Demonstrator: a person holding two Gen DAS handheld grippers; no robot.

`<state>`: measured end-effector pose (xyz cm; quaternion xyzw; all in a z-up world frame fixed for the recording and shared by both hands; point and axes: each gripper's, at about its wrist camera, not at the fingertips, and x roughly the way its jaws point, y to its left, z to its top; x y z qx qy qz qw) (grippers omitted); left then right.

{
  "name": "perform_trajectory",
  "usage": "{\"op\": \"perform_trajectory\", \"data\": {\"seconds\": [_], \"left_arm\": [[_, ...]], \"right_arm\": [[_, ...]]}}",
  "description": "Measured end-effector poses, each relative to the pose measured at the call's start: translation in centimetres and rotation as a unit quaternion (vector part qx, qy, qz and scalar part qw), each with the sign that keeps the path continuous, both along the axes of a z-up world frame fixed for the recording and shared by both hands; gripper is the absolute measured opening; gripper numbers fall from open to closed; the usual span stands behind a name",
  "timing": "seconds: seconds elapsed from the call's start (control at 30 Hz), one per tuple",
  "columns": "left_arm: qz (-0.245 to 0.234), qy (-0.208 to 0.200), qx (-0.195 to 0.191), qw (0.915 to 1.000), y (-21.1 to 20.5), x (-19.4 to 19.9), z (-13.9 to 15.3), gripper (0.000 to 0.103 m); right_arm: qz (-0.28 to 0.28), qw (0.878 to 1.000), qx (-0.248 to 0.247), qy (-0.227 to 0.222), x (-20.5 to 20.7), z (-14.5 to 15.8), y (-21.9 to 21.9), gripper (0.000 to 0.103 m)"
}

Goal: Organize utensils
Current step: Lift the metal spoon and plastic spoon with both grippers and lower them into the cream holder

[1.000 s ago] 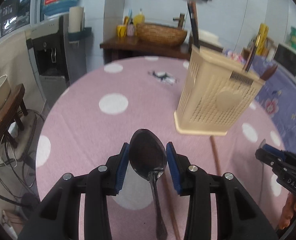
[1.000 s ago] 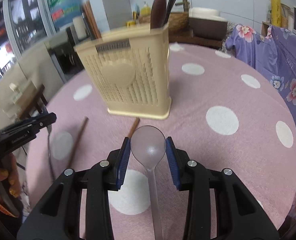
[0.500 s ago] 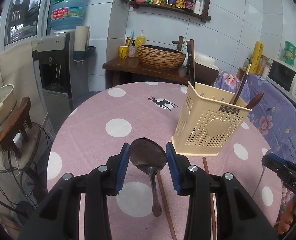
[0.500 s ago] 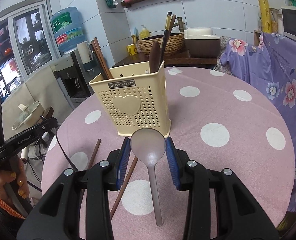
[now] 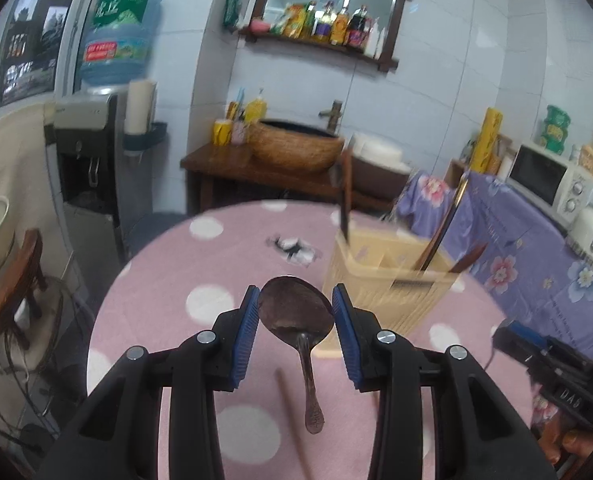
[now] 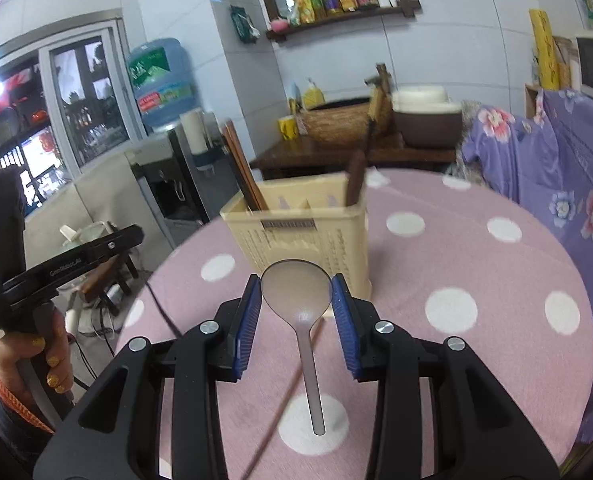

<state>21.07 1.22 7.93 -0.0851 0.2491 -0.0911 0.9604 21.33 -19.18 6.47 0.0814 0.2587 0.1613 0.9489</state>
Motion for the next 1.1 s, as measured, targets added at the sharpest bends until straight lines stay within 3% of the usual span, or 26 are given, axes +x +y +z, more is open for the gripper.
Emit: {"op": "perform_trajectory", "data": {"seconds": [0.23,0.37,0.5,0.73,1.1], "left_arm": [[-0.018,-0.087,-0.028,0.9956,-2.3,3.6,9.0,0.038],[-0.007,-0.099,-0.021,0.9948,-4.1,6.4,9.8,0.037],[-0.004,-0.094,0.011,0.9955,-5.8,8.2,7.5,0.038],[-0.015,-0.049,0.015,0.9986,-5.9,8.9,2.5,0.038],[-0.032,0.005,0.01,0.9994,-5.1,9.6,-1.3,0.038]], "right_arm": [[-0.006,0.994,0.003,-0.112,2.8,9.2,1.9,0.037],[-0.039,0.99,0.001,-0.132,6.5,11.1,2.5,0.037],[-0.069,0.988,-0.026,-0.135,9.3,9.1,3.1,0.037],[-0.078,0.992,-0.05,-0.091,10.9,4.0,3.7,0.037],[-0.072,0.989,-0.115,-0.057,11.0,-0.2,5.0,0.037]]}}
